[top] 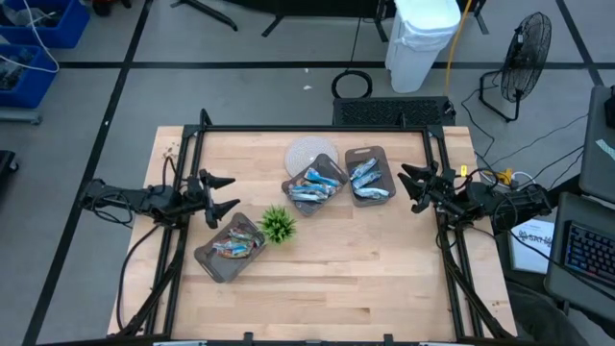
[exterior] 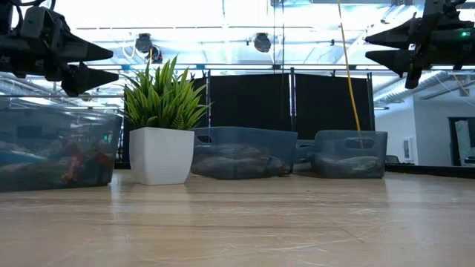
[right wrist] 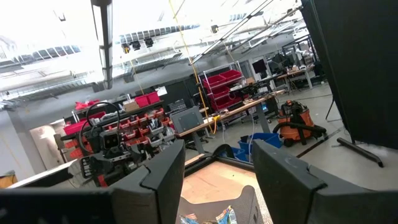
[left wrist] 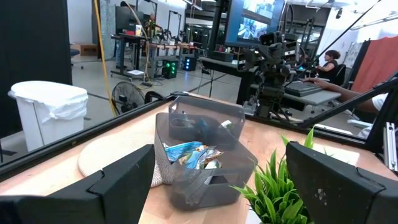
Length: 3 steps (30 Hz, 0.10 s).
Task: Pick and place Granola Bars by type
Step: Return to Home Position
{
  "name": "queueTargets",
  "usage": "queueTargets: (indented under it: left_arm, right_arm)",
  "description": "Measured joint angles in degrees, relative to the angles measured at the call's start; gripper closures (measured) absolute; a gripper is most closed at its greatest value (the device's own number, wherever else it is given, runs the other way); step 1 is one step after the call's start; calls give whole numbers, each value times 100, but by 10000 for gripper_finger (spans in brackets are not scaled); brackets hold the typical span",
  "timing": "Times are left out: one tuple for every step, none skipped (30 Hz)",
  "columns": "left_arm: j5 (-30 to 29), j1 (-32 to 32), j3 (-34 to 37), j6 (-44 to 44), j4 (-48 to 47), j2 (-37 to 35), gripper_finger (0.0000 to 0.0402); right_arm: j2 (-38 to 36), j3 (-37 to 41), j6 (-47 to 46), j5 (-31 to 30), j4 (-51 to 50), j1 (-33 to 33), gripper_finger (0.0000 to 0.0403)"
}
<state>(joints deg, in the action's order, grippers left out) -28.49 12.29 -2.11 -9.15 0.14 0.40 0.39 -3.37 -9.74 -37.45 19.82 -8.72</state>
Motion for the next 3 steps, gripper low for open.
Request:
queueTargets:
  left_arm:
    - [0, 0, 0, 0, 2, 0, 41]
    - [0, 0, 0, 0, 2, 0, 41]
    - [0, 0, 0, 0, 2, 0, 41]
  right_arm:
    - [1, -1, 0, 0, 1, 1, 222]
    - [-1, 1, 0, 0, 0, 0, 222]
    - [0, 0, -1, 0, 1, 0, 222]
